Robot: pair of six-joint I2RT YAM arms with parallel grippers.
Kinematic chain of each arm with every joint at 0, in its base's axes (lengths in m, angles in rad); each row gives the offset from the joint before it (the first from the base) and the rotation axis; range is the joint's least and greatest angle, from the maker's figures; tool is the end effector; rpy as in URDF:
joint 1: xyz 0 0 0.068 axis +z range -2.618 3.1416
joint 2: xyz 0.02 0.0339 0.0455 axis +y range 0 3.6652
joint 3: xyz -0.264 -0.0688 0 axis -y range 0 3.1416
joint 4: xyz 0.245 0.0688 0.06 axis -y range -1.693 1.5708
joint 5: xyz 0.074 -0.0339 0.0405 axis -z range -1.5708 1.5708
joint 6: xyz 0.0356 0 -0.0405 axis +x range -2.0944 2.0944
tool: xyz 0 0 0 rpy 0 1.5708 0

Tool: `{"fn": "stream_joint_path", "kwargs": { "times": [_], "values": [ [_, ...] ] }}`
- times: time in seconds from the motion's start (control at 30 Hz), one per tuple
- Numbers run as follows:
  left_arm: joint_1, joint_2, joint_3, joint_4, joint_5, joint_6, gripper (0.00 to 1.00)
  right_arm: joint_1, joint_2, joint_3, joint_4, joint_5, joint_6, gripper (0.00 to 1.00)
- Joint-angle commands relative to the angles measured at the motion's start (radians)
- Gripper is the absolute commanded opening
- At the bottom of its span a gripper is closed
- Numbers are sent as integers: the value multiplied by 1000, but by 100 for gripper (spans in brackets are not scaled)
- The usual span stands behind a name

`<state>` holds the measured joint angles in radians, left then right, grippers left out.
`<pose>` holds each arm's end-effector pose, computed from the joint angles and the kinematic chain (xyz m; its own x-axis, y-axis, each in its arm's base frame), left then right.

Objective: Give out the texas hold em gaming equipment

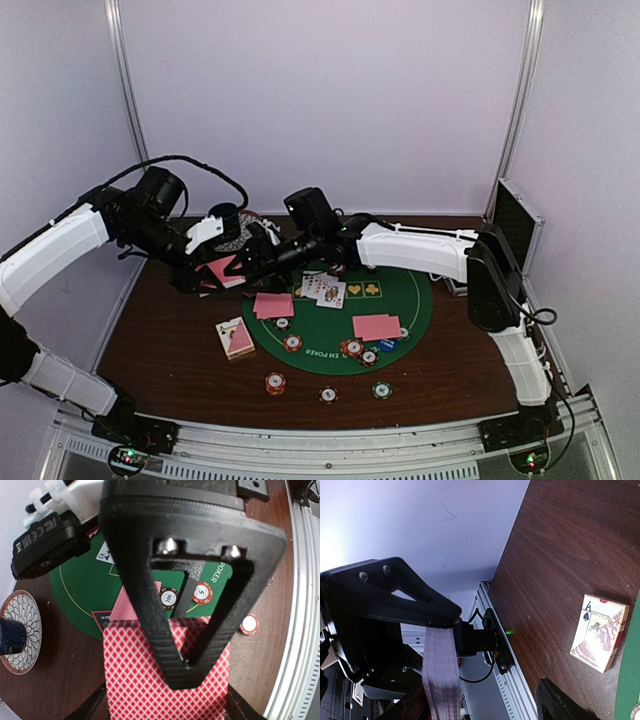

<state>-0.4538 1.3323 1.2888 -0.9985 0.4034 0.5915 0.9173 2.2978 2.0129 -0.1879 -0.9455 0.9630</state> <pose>0.2265 -0.1260 0.3272 -0.3201 0.7267 -0.6078 0.9152 0.4031 0.0000 0.3005 0.4398 0.2563 -0.8999 -0.3848 -0.2053 -0.2887 0.1727 0.9417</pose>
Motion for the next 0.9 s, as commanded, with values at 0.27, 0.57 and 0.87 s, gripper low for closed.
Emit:
{"fn": "stream_joint_path", "kwargs": {
  "times": [0.27, 0.57, 0.87],
  "values": [
    [1, -45, 0, 28, 22, 11, 0, -36, -71, -65, 21, 13, 27, 76],
    [0, -36, 8, 27, 28, 11, 0, -12, 4, 36, 76, -2, 100, 78],
    [-6, -33, 12, 14, 28, 15, 0, 9, 66, 104, 58, -12, 105, 77]
  ]
}}
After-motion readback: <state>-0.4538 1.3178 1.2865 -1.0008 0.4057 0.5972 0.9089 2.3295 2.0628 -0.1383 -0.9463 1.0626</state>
